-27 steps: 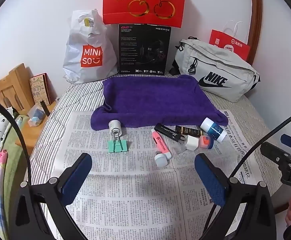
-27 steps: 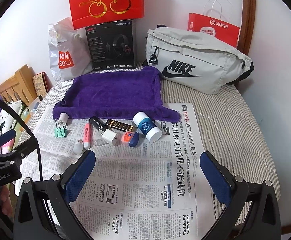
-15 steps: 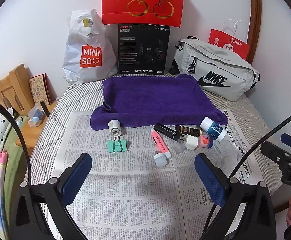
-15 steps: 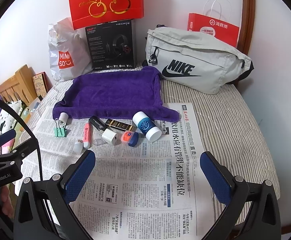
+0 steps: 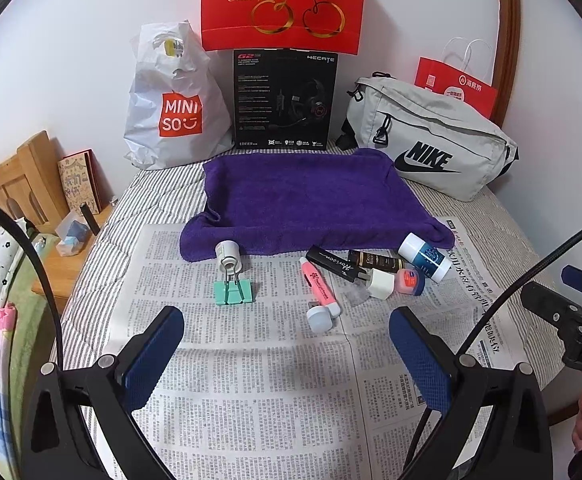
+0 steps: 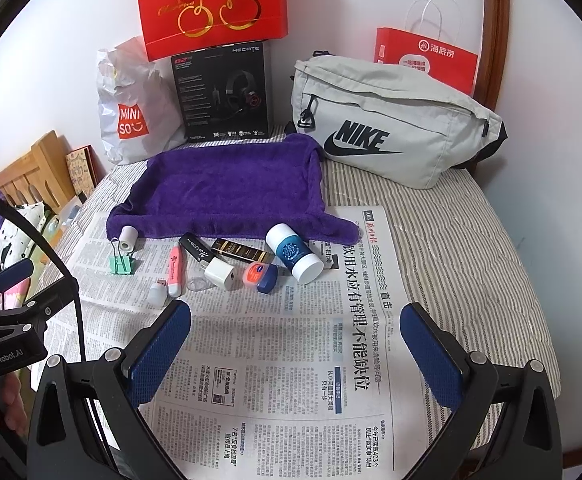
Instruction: Organize rigid objects
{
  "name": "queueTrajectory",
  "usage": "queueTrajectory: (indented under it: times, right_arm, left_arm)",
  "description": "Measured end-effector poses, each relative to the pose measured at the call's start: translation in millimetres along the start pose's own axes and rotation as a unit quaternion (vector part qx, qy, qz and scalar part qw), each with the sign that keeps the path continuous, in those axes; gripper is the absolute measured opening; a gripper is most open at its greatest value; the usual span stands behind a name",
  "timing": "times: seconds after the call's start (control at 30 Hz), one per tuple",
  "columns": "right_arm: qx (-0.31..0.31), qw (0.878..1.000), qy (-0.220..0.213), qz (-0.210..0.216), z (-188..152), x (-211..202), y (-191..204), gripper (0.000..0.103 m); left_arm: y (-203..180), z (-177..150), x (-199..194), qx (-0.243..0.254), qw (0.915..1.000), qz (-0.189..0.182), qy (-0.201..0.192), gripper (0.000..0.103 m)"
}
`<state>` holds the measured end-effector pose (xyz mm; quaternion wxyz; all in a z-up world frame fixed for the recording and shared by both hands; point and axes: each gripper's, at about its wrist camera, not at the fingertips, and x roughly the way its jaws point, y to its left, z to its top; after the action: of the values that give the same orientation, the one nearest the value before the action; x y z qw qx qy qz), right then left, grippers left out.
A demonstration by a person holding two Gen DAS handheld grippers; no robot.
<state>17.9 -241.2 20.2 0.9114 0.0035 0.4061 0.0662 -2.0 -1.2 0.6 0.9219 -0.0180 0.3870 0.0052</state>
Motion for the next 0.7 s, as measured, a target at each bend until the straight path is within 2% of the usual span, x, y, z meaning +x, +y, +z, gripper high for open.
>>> queueTrajectory:
  times: [0.17,0.37,0.7]
  right_arm:
    - [0.0,1.0,-0.002,-0.001,0.0,-0.8,0.7,0.103]
    - [-0.001,1.0,-0.001,-0.001,0.1,0.0,1.3,0.103]
    - [-0.002,1.0,-0.003,0.001,-0.7,0.3,2.5,0.103]
  left_arm:
    - [-1.3,-0.3,-0.1,0.004,0.9999,0.006,0.012,0.103]
    - [-1.3,-0.8,-1.1,-0.002,0.9999,-0.002,-0.01,0.103]
    - [-2.4,-0.2,-0.8,0.002,1.0,0.0,-0.005,0.103]
